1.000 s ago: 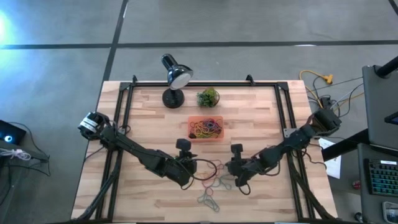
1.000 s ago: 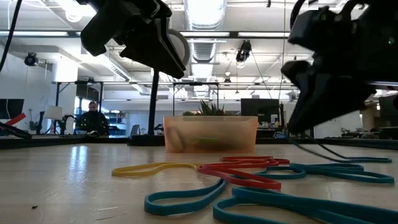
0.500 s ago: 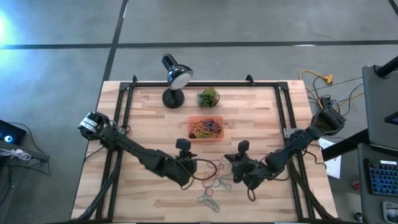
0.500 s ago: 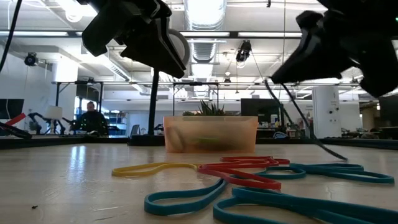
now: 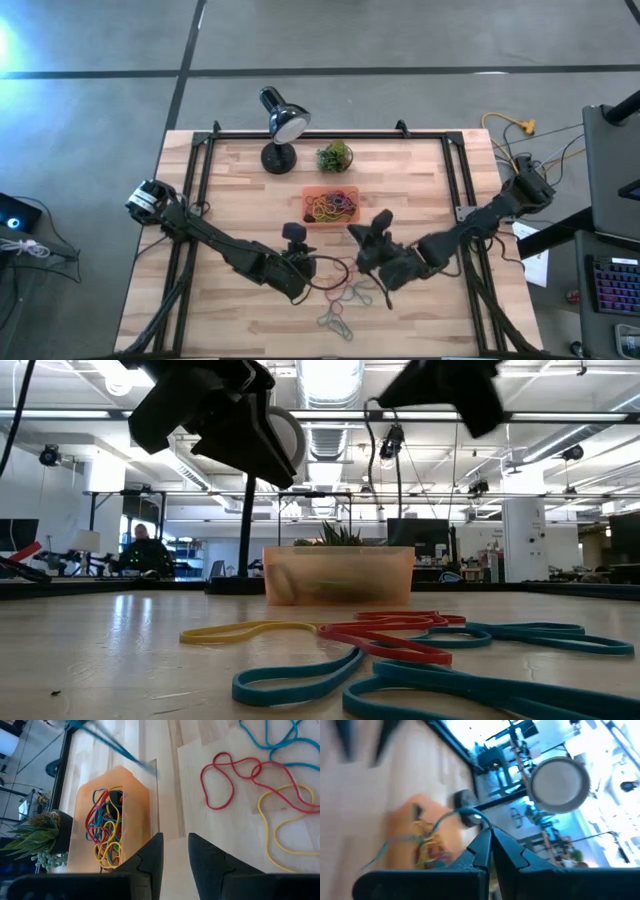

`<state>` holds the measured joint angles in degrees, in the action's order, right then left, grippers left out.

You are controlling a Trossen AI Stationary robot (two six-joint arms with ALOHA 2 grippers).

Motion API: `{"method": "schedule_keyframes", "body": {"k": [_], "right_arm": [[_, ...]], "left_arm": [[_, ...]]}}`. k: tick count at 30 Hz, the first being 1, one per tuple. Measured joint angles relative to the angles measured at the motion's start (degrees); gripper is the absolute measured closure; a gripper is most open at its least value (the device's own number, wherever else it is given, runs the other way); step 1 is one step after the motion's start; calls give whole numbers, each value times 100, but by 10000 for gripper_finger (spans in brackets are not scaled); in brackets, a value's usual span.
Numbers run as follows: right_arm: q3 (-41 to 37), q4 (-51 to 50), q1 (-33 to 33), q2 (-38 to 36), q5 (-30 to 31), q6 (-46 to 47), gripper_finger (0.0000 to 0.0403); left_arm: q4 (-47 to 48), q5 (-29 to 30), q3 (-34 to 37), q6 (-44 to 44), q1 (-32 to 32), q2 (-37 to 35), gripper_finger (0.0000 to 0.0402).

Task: Pick and place rubber bands into bin
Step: Put the blue rubber band into the orange bin

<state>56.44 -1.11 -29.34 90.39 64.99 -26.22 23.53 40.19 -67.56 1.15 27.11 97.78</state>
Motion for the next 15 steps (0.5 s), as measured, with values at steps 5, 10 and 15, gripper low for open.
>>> {"method": "schedule_keyframes", "body": {"k": [5,10,15], "right_arm": [[341,-3,546,0,-54,-536,394],[407,-8,1149,0,-242,-548,394],[267,-1,1744,0,-1011,-217,394]], "left_arm": [[350,-1,-6,136,62,0,327],[646,-2,-1,342,84,-42,327],[752,-1,10,451,81,-48,327]]}}
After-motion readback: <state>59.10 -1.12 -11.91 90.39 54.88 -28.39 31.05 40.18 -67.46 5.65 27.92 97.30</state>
